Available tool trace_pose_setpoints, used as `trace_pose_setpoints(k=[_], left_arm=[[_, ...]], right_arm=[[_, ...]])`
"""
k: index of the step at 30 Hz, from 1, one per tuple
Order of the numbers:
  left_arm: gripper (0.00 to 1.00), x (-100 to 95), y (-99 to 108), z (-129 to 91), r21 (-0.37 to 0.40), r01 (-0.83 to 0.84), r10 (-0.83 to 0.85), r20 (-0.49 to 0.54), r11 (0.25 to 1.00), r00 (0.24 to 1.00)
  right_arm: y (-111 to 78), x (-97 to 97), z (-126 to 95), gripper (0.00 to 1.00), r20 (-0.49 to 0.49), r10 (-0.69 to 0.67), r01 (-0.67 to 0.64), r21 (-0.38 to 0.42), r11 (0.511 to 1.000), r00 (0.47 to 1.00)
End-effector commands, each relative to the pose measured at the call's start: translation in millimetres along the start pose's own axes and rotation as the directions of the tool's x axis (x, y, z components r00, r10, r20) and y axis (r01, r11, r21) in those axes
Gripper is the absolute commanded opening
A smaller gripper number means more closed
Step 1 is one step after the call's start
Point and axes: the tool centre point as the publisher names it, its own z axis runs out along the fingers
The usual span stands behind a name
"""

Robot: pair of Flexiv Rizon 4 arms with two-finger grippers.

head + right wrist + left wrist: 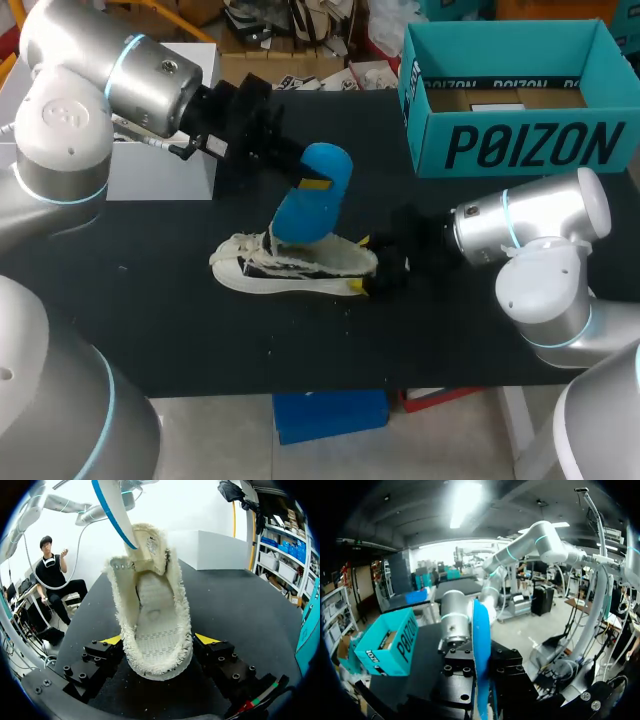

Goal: Take the shoe out of the shoebox, open the shoe tongue, remove and reinsert the insole, then place the shoe into the shoebox

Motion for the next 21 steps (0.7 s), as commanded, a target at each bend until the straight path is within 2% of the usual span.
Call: trace_pose_setpoints(k=[1, 21], left_arm=[[0.0, -9.4, 3.2, 4.2, 0.163, 0.058, -0.039, -0.116, 0.985, 0.992], [0.0, -7.0, 1.8, 8.2, 0.151, 0.077, -0.06, -0.116, 0.986, 0.991]], right_arm=[[-0.8, -1.8, 1.3, 0.0, 0.001, 0.001, -0.001, 0.003, 1.0, 1.0], [-0.8, -1.8, 1.3, 0.0, 0.001, 0.001, -0.001, 0.003, 1.0, 1.0]])
